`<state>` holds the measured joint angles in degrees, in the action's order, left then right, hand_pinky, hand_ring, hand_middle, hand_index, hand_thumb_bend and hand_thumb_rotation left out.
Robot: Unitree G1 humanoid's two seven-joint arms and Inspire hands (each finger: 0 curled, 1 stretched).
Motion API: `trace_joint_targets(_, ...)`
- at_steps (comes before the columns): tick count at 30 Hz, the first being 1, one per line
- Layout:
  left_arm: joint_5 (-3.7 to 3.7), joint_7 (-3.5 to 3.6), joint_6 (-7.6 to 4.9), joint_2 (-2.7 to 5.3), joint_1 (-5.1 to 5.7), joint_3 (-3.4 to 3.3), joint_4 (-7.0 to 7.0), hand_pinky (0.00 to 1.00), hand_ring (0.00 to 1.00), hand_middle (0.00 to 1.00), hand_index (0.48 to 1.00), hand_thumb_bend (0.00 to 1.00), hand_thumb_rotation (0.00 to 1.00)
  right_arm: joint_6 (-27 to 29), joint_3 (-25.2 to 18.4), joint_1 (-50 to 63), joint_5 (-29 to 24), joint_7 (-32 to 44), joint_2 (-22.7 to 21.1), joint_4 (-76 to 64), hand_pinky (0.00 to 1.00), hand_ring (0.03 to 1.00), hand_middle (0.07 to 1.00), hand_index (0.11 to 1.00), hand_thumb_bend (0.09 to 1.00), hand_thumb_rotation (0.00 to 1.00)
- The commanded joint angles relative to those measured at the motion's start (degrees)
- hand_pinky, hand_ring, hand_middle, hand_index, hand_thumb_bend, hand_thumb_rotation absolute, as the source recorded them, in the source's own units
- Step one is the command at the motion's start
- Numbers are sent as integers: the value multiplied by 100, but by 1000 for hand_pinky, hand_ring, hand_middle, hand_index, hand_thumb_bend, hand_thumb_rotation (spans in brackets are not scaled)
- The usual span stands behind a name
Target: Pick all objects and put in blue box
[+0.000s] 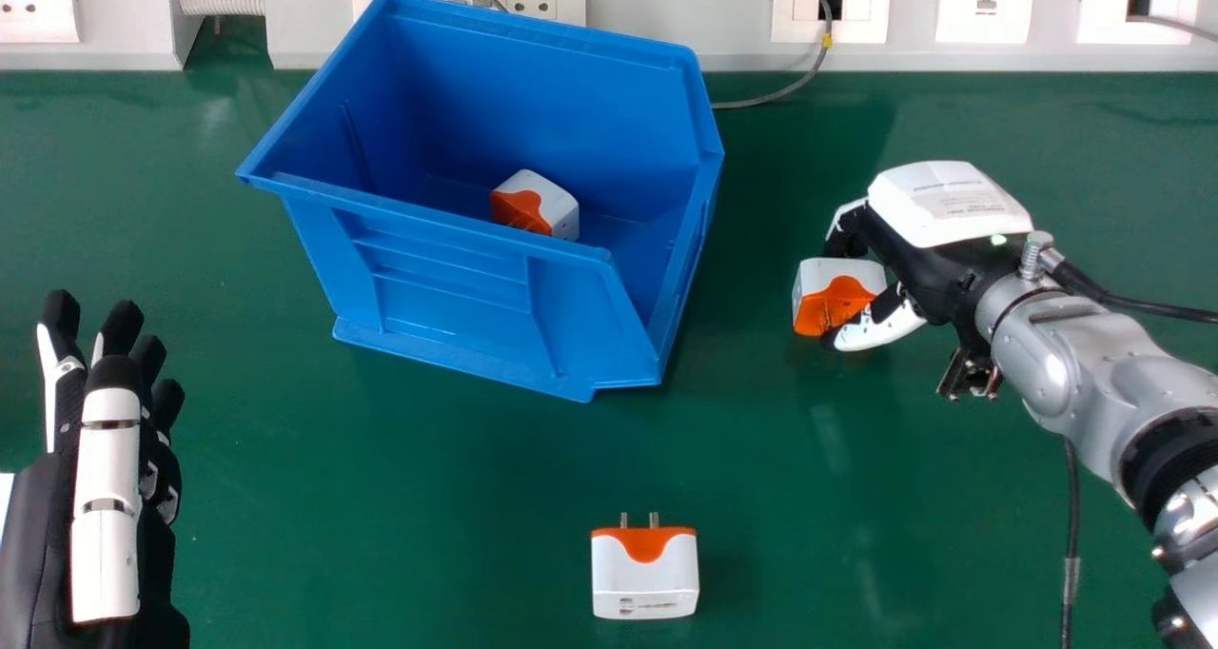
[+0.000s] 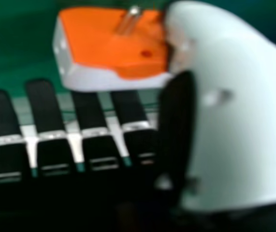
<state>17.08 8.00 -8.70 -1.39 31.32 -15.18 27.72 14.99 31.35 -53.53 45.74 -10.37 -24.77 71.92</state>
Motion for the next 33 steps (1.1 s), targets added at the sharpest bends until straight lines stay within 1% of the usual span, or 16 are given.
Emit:
trace_joint_targets(1,16,-4,-55,-40,52,-73,189,1000,1000,1000,992,247,915,-91,30,-190,-9,46,-15,-44,381,468,540,528,484,186)
trace_joint_targets(7,26,-17,-4,-52,34,-71,233,1000,1000,1000,994,250,904,-73,41,-200,-60,142,-29,-42,359,455,528,504,485,169)
trace_joint_targets(9,-32,-39,2,-60,20,-71,243,1000,1000,1000,994,247,902,-91,18,-209,-96,181,-16,-33,359,456,530,501,485,166)
trace_joint_targets(11,-35,-44,29,-71,11,-69,254,1000,1000,1000,993,241,907,-109,2,-216,-118,198,-5,-24,368,471,544,498,485,162)
trace_joint_targets(13,11,-39,47,-70,-4,-73,248,1000,1000,1000,994,238,909,-142,-9,-221,-127,196,12,-18,376,481,553,496,485,160)
trace_joint_targets(14,-10,-40,35,-75,-9,-76,240,1000,1000,1000,994,238,909,-187,-14,-227,-130,204,28,-15,376,481,553,496,485,160)
trace_joint_targets(17,-17,-57,37,-61,1,-70,268,1000,1000,1000,994,235,912,-219,-35,-214,-148,162,49,-16,395,504,575,495,484,158)
trace_joint_targets(19,25,-23,12,-67,-6,-75,250,1000,1000,1000,994,234,914,-265,-38,-217,-151,197,63,-24,414,523,593,494,483,156)
trace_joint_targets(21,32,-26,13,-65,-14,-81,238,1000,1000,1000,994,233,915,-325,-59,-217,-170,221,85,-25,424,534,604,494,483,156)
trace_joint_targets(22,52,-35,42,-59,-6,-78,255,1000,1000,1000,994,233,915,-318,-94,-199,-205,196,91,-33,424,534,604,494,483,156)
trace_joint_targets(26,-37,-65,47,-57,20,-54,282,1000,1000,1000,995,231,912,-290,-159,-143,-300,143,91,-75,441,553,622,494,481,154)
trace_joint_targets(28,-50,-70,50,-54,18,-50,281,1000,1000,1000,996,232,909,-243,-160,-114,-339,119,69,-131,448,560,629,494,480,153)
trace_joint_targets(30,-13,-24,-13,-58,7,-62,219,1000,1000,1000,996,233,907,-133,-143,-72,-340,41,9,-215,452,564,633,493,480,151)
trace_joint_targets(31,13,-15,-12,-52,8,-61,213,1000,1000,1000,996,233,907,-97,-117,-55,-309,-8,-26,-261,452,564,633,493,480,151)
trace_joint_targets(32,-27,-19,-30,-54,10,-58,201,1000,1000,1000,997,232,906,-24,-127,-32,-318,-38,-61,-308,457,570,639,493,479,149)
trace_joint_targets(33,-41,-26,-25,-50,12,-54,203,1000,1000,1000,997,232,906,44,-128,-13,-312,-67,-101,-358,457,570,639,493,479,149)
